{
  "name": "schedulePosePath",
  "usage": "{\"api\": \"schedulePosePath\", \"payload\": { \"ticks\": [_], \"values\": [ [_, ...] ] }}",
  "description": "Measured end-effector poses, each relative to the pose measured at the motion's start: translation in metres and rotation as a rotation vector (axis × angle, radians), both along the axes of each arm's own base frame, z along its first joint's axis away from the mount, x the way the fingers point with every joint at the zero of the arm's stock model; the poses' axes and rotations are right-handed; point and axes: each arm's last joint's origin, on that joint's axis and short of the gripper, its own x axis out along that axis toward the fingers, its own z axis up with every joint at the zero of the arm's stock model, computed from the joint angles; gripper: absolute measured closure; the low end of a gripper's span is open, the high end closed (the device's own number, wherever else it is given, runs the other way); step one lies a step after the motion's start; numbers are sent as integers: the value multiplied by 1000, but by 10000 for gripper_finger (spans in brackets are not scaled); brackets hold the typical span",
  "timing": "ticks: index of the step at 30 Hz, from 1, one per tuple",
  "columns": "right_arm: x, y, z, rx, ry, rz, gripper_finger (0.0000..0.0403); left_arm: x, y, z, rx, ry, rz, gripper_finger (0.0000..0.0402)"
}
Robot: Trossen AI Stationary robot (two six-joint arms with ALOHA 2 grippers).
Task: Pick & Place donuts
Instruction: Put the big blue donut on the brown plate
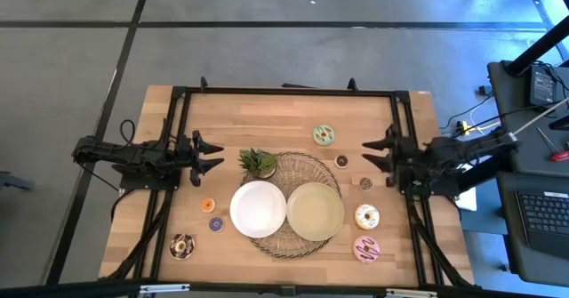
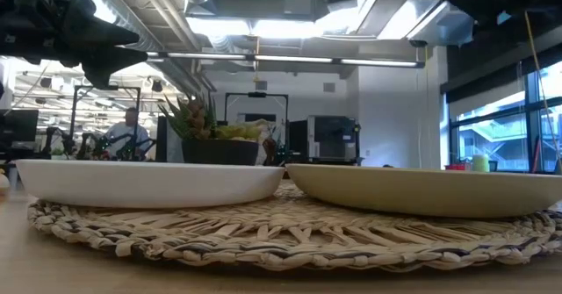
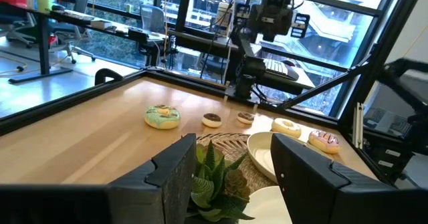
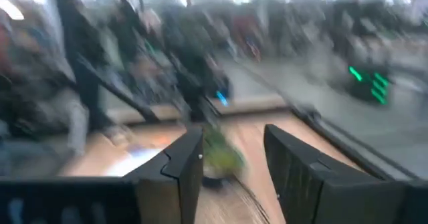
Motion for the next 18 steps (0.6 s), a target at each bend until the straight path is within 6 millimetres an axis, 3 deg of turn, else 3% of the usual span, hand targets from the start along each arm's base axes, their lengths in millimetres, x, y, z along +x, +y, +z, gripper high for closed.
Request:
{"api": "schedulePosePath", "payload": {
  "ticks": [7,10,14,18],
  "values": [
    [42,5,21,-13,374,-295,247,0,0,0,0,0,0,211],
    [62,3,26,-47,503,-335,247,0,0,0,0,0,0,212],
    [88,-3,22,-60,609,-332,247,0,0,0,0,0,2,210],
    [109,-15,4,-35,726,-273,240,0,0,0,0,0,2,212]
  ]
}}
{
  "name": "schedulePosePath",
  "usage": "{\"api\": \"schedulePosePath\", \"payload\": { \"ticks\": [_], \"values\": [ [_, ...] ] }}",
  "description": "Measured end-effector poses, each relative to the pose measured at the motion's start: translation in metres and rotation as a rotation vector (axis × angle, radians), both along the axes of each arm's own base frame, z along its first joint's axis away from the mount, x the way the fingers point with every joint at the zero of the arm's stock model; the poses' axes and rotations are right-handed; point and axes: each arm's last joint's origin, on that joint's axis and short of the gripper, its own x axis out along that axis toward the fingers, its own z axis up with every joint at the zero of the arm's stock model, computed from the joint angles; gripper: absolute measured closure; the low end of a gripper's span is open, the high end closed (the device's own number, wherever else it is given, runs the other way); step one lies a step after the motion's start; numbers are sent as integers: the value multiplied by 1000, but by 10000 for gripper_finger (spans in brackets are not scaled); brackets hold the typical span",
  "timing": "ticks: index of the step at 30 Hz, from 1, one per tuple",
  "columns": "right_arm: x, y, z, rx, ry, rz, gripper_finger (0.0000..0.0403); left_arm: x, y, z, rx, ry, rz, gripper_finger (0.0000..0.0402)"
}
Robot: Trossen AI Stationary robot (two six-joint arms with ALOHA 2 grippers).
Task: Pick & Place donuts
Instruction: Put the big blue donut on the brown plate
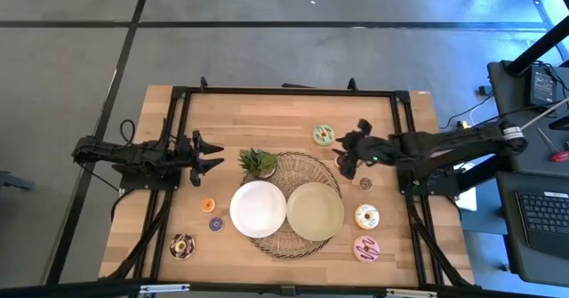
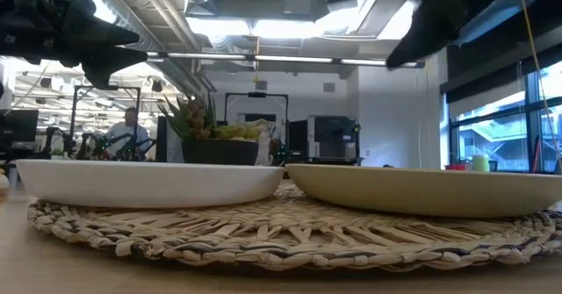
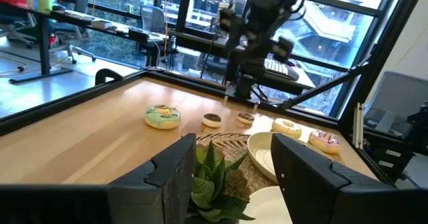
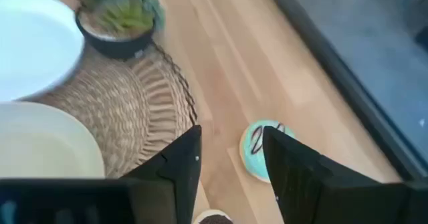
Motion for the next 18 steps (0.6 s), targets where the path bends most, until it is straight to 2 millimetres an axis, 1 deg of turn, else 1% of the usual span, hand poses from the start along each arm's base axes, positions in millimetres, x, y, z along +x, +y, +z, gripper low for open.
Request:
{"api": "schedulePosePath", "payload": {
  "ticks": [3,6,9,13,18],
  "values": [
    [10,-17,-12,1,63,-43,215,0,0,0,0,0,0,212],
    [13,-38,-20,-4,112,-126,183,0,0,0,0,0,0,210],
    [15,-60,-29,65,124,-229,162,0,0,0,21,4,11,211],
    [20,-86,-44,100,168,-264,159,0,1,0,83,16,39,212],
    [28,-112,-60,98,164,-336,170,0,2,0,83,15,60,210]
  ]
}}
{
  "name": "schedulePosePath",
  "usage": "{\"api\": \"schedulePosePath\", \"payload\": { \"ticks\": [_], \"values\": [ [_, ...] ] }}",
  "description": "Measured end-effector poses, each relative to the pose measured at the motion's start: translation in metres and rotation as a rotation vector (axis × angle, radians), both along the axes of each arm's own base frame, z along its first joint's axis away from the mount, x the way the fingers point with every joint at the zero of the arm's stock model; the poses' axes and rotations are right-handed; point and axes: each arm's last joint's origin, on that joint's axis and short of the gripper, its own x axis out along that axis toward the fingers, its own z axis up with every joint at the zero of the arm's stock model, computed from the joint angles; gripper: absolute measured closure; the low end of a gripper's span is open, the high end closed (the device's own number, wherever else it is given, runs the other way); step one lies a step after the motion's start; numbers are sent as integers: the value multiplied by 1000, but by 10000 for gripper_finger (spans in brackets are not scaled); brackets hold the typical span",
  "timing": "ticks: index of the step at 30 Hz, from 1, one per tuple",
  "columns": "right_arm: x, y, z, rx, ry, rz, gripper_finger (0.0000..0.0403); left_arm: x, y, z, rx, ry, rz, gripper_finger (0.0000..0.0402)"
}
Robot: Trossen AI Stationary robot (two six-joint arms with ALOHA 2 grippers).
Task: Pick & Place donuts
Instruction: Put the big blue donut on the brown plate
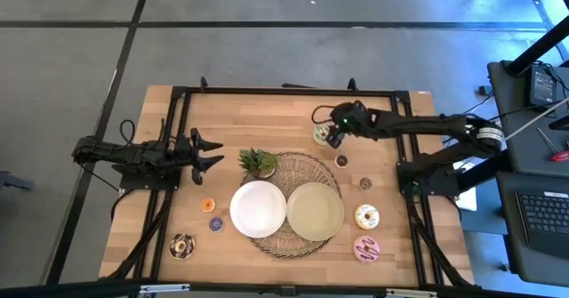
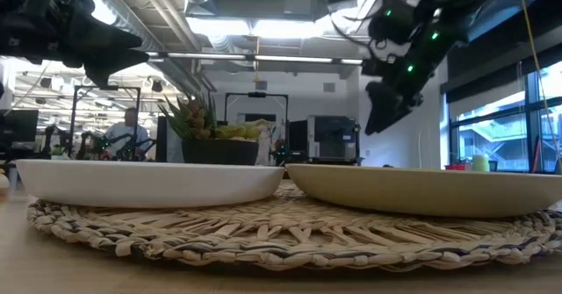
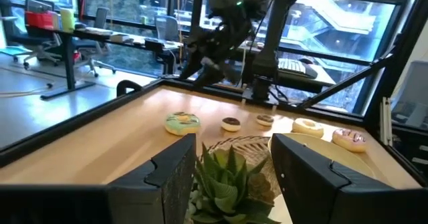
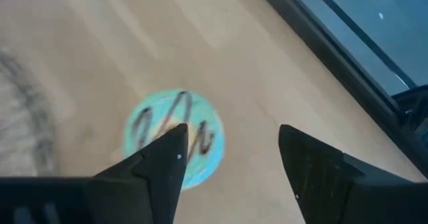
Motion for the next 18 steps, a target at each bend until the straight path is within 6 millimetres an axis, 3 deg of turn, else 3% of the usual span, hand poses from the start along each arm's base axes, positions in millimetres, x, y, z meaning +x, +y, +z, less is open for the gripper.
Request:
{"api": "schedulePosePath", "payload": {
  "ticks": [8,18],
  "values": [
    [7,-29,-33,110,-2,-48,189,0,0,0,-7,-2,0,211],
    [14,-36,-64,202,41,-55,191,0,0,0,-7,-2,0,211]
  ]
}}
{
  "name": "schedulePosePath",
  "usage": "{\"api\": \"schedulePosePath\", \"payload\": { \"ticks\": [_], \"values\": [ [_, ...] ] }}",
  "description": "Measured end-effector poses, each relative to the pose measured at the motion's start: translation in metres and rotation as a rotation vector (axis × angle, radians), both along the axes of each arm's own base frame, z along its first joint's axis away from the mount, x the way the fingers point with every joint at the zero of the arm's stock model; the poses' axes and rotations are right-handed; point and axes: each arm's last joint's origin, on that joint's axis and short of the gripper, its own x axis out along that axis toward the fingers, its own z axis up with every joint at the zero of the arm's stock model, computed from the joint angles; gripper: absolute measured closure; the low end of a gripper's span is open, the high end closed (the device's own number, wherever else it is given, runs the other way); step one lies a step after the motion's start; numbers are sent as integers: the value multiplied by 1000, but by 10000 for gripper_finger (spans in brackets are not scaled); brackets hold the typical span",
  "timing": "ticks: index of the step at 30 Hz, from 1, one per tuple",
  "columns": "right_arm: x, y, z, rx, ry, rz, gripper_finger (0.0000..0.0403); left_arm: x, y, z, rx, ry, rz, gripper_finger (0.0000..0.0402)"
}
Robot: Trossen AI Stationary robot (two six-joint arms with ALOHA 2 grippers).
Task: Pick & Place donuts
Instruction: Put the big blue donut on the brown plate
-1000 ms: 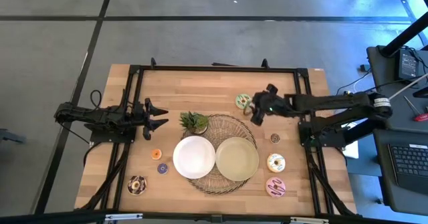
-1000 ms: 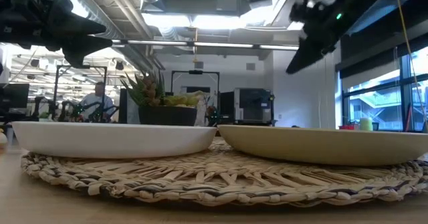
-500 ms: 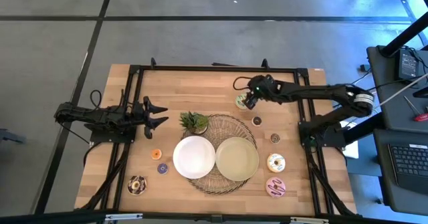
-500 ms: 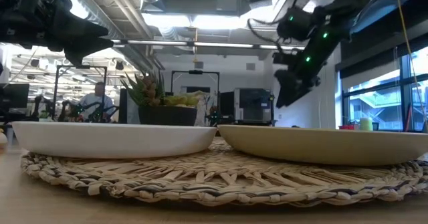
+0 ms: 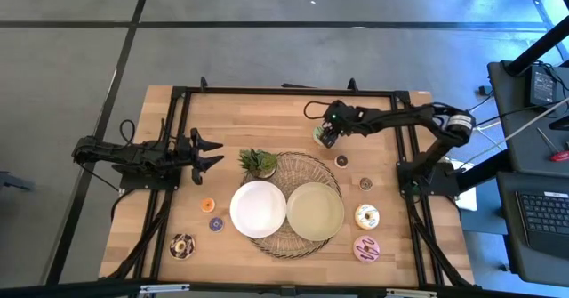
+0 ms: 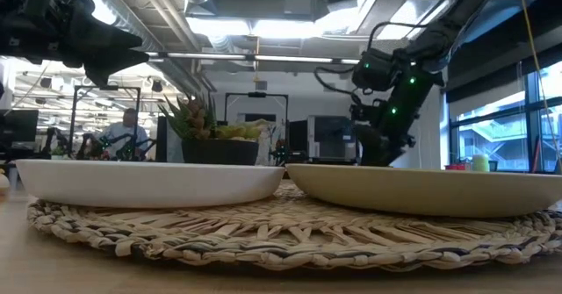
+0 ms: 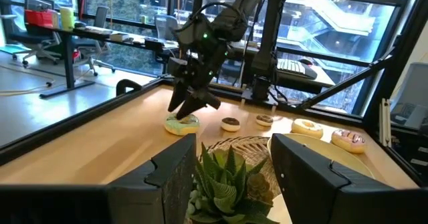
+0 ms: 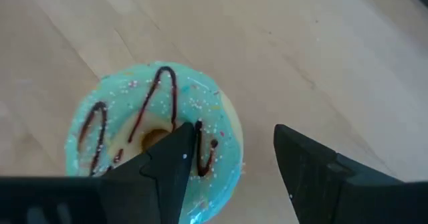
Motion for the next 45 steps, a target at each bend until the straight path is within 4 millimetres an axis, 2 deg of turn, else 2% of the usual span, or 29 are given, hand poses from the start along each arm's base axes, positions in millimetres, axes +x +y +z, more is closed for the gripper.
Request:
{"api": "schedulePosePath", "payload": {
  "ticks": [7,17,22,26,32,35,38,45],
  "values": [
    [1,0,-4,-3,20,25,212,0,0,0,0,1,0,212],
    [1,0,-3,-15,55,95,336,0,0,0,0,0,0,212],
    [3,2,17,19,71,172,388,0,0,0,0,0,0,210],
    [5,11,52,-13,39,225,388,0,0,0,1,1,0,211],
    [-9,45,95,27,-32,297,380,0,0,0,26,7,2,210],
    [-16,72,105,95,-95,367,387,0,0,0,27,7,3,210],
    [-20,100,104,147,-138,418,387,0,0,0,41,11,4,212],
    [-15,157,76,232,-260,524,378,0,0,0,43,11,4,210]
  ]
}}
